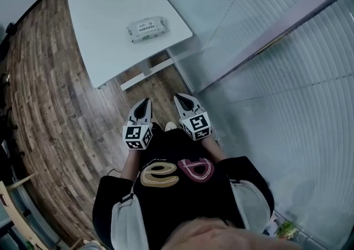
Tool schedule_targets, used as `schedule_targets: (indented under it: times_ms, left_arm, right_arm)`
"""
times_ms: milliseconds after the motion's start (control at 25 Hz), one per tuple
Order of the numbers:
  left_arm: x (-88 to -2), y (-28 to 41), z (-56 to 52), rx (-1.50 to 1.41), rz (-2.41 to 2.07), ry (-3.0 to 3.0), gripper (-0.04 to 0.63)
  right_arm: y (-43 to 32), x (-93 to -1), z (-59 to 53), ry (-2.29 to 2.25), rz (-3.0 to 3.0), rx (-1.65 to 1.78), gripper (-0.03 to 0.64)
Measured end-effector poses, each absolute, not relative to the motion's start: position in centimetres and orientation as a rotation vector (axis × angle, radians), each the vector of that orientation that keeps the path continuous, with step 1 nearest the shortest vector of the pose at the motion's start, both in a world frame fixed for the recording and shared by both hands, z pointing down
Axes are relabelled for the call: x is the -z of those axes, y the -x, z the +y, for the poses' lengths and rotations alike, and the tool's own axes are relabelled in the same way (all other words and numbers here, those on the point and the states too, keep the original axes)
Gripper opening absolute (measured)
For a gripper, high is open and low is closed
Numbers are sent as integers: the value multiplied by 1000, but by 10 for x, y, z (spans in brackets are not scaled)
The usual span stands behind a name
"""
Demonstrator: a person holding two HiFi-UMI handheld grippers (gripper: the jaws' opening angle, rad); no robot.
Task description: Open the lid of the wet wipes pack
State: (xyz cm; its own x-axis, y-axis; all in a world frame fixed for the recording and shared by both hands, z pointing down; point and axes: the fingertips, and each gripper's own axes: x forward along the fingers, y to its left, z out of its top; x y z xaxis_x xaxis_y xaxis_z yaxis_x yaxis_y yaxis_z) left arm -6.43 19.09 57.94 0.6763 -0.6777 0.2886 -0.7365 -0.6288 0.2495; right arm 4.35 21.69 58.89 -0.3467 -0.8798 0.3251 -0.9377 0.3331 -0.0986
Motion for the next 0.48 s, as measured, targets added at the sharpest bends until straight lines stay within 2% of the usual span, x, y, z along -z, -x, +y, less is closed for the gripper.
schedule_targets:
  times_ms: [480]
  left_arm:
    - [-588, 48, 161, -229, -1072, -2550, 18]
  right_arm:
    - [-61, -598, 203, -1709, -2331, -424, 14]
